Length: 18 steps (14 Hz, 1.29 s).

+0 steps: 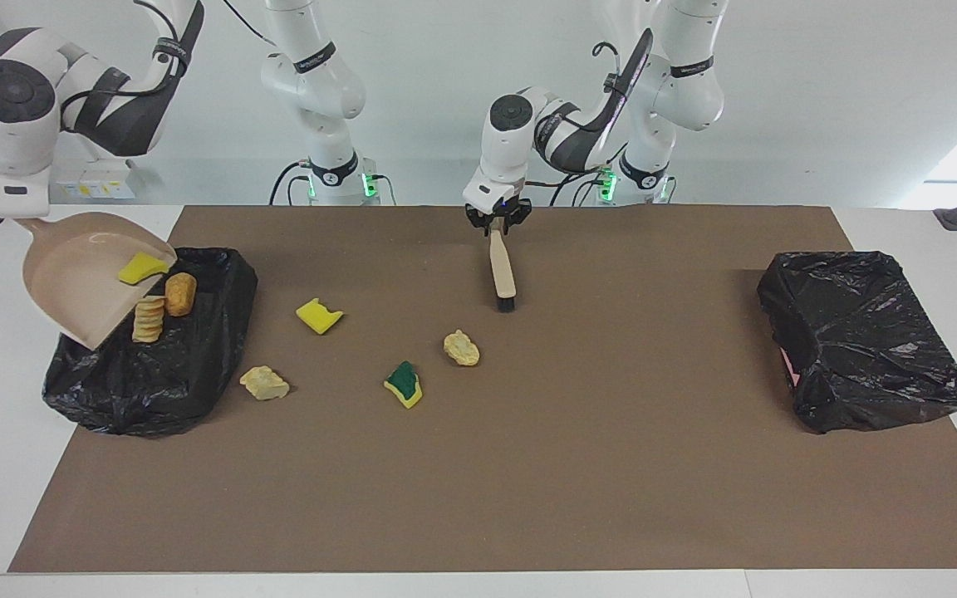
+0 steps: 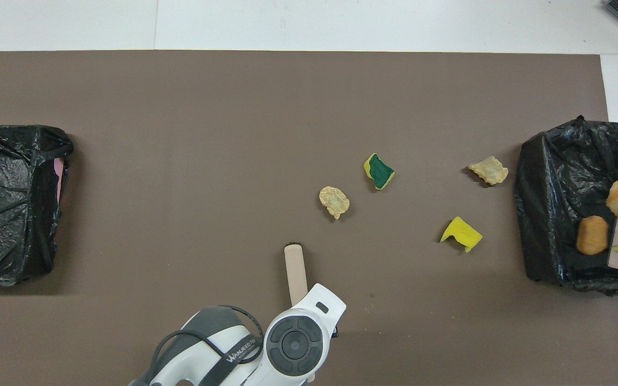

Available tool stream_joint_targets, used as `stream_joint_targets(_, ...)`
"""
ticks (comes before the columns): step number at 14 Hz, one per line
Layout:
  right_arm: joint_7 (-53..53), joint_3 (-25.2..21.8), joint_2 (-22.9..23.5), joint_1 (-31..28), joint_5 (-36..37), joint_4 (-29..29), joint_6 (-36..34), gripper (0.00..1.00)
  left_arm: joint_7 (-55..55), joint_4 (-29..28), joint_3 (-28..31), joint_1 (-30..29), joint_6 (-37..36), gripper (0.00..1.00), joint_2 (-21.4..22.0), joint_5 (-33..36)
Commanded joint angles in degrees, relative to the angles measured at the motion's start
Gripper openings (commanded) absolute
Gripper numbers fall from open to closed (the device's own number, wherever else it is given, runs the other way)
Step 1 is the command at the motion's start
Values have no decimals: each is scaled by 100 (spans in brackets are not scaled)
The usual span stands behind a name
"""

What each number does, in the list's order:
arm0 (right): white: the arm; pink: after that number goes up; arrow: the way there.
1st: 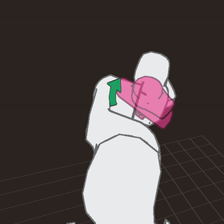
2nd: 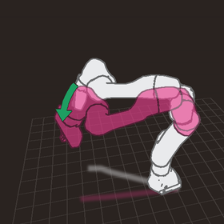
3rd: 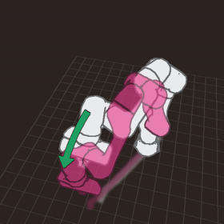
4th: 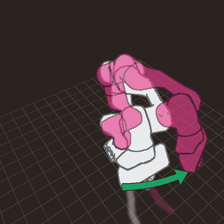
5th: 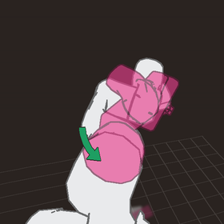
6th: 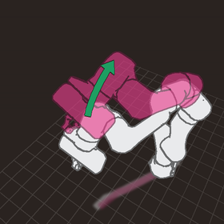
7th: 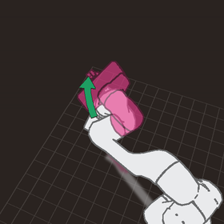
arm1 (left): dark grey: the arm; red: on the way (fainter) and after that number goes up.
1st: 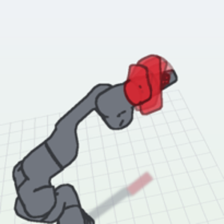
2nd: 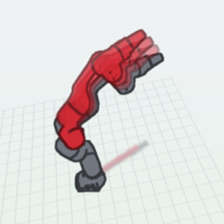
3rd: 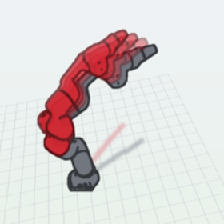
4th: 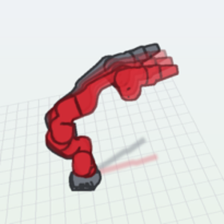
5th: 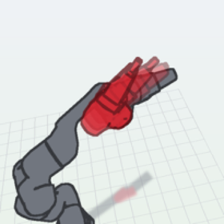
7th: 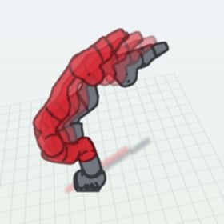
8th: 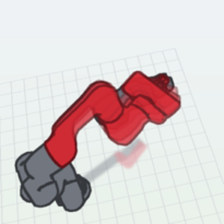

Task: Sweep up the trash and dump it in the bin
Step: 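Tip the dustpan over the bag with the right gripper while the left gripper withdraws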

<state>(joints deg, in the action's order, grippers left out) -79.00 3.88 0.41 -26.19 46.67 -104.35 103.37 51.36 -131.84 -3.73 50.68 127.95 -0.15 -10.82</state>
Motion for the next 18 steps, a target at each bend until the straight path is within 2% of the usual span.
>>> stream_joint_targets(1,174,25,-120,-9,193,-86,-115,0,-56,307,21,-373,-498,100,85,-70)
stream_joint_targets(5,52,25,-146,-27,210,108,-186,0,-82,790,30,-1128,-991,100,146,1)
stream_joint_targets(7,-1,103,-172,26,525,187,-247,0,-327,932,30,-1559,-1193,100,234,70)
stream_joint_targets(10,-2,131,-199,377,1148,345,-589,0,-1116,950,21,-2410,-1500,100,602,97)
stream_joint_targets(12,51,148,-225,614,1729,337,-599,0,-1933,950,30,-2895,-2000,100,691,106)
stream_joint_targets(16,77,148,-217,711,2065,345,-572,0,-2875,897,30,-3773,-2116,100,709,510)
stream_joint_targets(18,104,166,-260,782,1961,232,-546,0,-3446,906,30,-4213,-2169,100,709,651)
